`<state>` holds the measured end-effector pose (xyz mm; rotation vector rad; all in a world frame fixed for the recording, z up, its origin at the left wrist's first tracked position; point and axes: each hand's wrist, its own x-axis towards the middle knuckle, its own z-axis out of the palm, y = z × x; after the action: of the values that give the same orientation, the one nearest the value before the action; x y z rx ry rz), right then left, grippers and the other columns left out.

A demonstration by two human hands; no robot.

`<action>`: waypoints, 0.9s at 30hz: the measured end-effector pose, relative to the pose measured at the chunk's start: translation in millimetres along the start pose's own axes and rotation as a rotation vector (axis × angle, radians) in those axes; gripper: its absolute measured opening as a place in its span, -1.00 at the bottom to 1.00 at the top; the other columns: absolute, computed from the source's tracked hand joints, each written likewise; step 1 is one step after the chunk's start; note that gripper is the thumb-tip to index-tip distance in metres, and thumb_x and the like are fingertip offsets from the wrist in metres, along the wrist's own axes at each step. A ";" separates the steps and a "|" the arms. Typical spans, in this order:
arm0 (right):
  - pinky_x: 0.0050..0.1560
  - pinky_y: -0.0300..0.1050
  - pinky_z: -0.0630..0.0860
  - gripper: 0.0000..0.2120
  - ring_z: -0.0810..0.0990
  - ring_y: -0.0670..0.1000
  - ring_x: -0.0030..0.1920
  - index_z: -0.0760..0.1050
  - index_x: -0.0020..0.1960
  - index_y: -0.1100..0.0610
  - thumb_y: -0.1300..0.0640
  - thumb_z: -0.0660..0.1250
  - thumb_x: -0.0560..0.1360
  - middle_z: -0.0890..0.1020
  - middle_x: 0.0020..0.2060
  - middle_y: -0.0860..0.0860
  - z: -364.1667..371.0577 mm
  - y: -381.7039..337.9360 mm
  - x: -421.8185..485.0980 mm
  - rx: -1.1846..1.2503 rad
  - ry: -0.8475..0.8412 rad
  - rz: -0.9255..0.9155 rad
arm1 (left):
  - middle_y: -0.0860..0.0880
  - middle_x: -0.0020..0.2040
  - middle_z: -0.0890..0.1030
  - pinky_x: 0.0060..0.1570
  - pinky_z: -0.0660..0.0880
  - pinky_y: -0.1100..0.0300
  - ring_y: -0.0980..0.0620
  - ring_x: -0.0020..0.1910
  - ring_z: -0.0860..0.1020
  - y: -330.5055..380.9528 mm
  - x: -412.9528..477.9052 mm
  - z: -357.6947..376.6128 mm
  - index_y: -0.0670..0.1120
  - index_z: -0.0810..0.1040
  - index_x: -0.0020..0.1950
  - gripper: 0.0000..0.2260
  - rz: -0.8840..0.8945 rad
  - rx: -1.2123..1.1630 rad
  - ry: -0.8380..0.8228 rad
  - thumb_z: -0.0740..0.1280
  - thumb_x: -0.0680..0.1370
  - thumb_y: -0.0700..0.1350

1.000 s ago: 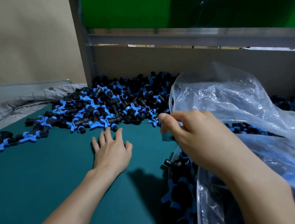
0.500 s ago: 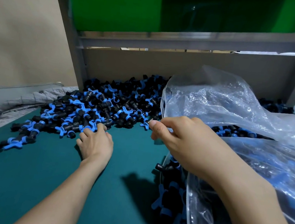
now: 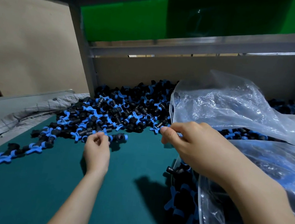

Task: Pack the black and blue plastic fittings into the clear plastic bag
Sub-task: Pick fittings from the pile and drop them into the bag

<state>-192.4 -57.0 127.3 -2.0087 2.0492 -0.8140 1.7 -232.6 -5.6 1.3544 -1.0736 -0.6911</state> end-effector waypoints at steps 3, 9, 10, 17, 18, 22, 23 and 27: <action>-0.06 -0.04 0.56 -0.60 0.60 -0.03 -0.24 0.55 -0.03 -0.02 -0.24 0.06 0.63 0.63 -0.36 -0.03 1.6 1.2 1.0 -0.025 -0.037 -0.013 | 0.01 -0.30 0.60 -0.14 0.44 0.11 0.07 -0.29 0.52 2.3 -11.5 -14.0 -0.07 0.56 -0.07 -0.83 -0.053 -0.178 -0.084 0.26 0.64 -0.04; -0.10 -0.10 0.54 -0.71 0.52 -0.14 -0.33 0.50 0.08 -0.10 -0.24 0.11 0.62 0.67 -0.21 -0.06 6.1 2.6 -0.4 -0.062 -0.179 0.024 | 0.06 -0.40 0.46 -0.45 0.39 0.35 0.19 -0.52 0.37 17.5 -60.1 -25.0 -0.12 0.52 -0.15 -0.79 -0.270 -0.584 -0.305 0.29 0.62 -0.03; -0.08 -0.08 0.54 -0.72 0.52 -0.14 -0.30 0.49 0.09 -0.11 -0.24 0.12 0.61 0.66 -0.16 -0.07 5.8 2.0 -0.5 -0.064 -0.199 0.030 | 0.05 -0.39 0.46 -0.50 0.36 0.36 0.18 -0.53 0.35 22.2 -67.9 -24.4 -0.12 0.51 -0.15 -0.79 -0.328 -0.627 -0.343 0.30 0.61 -0.02; -0.01 -0.07 0.54 -0.75 0.58 -0.05 -0.11 0.50 0.17 -0.13 -0.18 0.14 0.63 0.61 -0.04 -0.05 3.8 1.1 -2.6 -0.067 -0.242 0.042 | 0.01 -0.40 0.47 -0.61 0.23 0.31 0.16 -0.55 0.31 48.4 -99.6 -18.8 -0.14 0.50 -0.08 -0.73 -0.447 -0.774 -0.544 0.38 0.43 0.06; 0.01 -0.06 0.54 -0.76 0.58 -0.04 -0.09 0.50 0.18 -0.13 -0.16 0.13 0.64 0.61 -0.02 -0.05 3.6 1.5 -2.6 -0.072 -0.240 0.044 | 0.02 -0.39 0.47 -0.61 0.24 0.31 0.15 -0.54 0.32 49.6 -101.1 -19.6 -0.13 0.50 -0.07 -0.73 -0.448 -0.784 -0.558 0.39 0.43 0.06; -0.13 -0.14 0.47 -0.80 0.56 -0.08 -0.13 0.50 0.17 -0.12 -0.10 0.15 0.65 0.59 -0.02 -0.06 4.8 5.5 -1.4 -0.096 -0.222 0.045 | 0.02 -0.33 0.51 -0.57 0.24 0.30 0.14 -0.50 0.35 53.2 -103.8 -22.2 -0.09 0.56 -0.09 -0.76 -0.392 -0.759 -0.602 0.40 0.42 0.07; -0.17 -0.16 0.45 -0.82 0.55 -0.10 -0.16 0.49 0.15 -0.12 -0.08 0.15 0.65 0.59 -0.03 -0.07 5.4 6.5 -1.2 -0.104 -0.217 0.043 | 0.02 -0.32 0.51 -0.56 0.23 0.30 0.13 -0.49 0.36 54.6 -104.0 -22.5 -0.07 0.58 -0.11 -0.78 -0.369 -0.751 -0.613 0.40 0.42 0.07; -0.17 -0.14 0.47 -0.88 0.58 -0.07 -0.19 0.46 0.10 -0.11 -0.04 0.16 0.65 0.60 -0.10 -0.07 6.3 6.6 -0.3 -0.117 -0.219 0.045 | 0.03 -0.31 0.52 -0.53 0.25 0.30 0.13 -0.47 0.37 59.0 -104.5 -25.5 0.00 0.65 -0.16 -0.81 -0.303 -0.742 -0.632 0.41 0.39 0.10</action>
<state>-195.2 -58.6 118.7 -2.0012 2.0502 -0.4523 -27.4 -119.9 33.1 0.6496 -0.9344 -1.6303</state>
